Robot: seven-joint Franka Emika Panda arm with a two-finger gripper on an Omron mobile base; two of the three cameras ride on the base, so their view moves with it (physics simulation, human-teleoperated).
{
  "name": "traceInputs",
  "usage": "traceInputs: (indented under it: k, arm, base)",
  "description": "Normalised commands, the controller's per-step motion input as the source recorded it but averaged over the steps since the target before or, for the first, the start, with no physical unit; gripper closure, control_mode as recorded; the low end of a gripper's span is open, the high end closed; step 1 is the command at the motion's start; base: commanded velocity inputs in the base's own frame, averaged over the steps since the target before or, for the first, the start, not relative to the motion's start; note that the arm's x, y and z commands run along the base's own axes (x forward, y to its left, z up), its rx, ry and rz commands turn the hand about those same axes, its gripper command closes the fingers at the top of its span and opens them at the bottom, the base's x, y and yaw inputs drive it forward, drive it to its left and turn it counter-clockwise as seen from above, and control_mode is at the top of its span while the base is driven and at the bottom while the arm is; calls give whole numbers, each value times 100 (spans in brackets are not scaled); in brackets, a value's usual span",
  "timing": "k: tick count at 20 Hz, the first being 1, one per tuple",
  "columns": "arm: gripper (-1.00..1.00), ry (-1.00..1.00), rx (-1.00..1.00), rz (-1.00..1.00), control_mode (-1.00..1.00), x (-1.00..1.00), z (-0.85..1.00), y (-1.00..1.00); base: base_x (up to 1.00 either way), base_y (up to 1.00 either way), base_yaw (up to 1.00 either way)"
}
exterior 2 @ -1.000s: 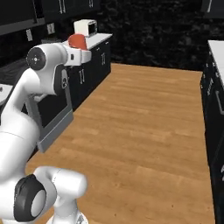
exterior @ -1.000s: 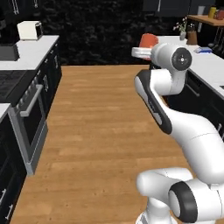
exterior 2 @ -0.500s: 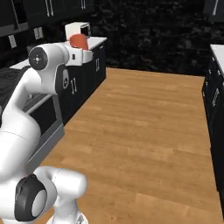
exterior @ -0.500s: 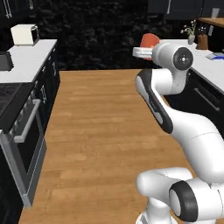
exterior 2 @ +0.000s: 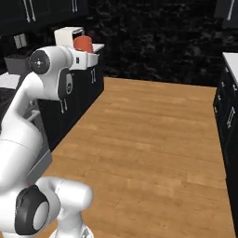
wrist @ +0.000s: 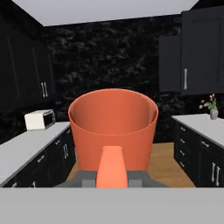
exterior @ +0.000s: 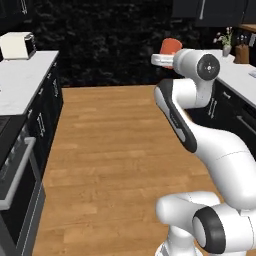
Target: Gather all objects into one cabinet and sort the glasses and bowls to opposite sides.
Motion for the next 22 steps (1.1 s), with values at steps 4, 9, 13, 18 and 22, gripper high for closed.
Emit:
traceInputs:
  k: [4,9,13,18,22]
  arm:
    - [100,0,0,0,100,0,0,0]
    - [100,0,0,0,100,0,0,0]
    - [100,0,0,0,100,0,0,0]
    - [100,0,0,0,100,0,0,0]
    - [100,0,0,0,100,0,0,0]
  base:
    - [100,3,-7]
    - [100,8,-6]
    - [100,10,-6]
    - [100,13,-4]
    - [100,16,-3]
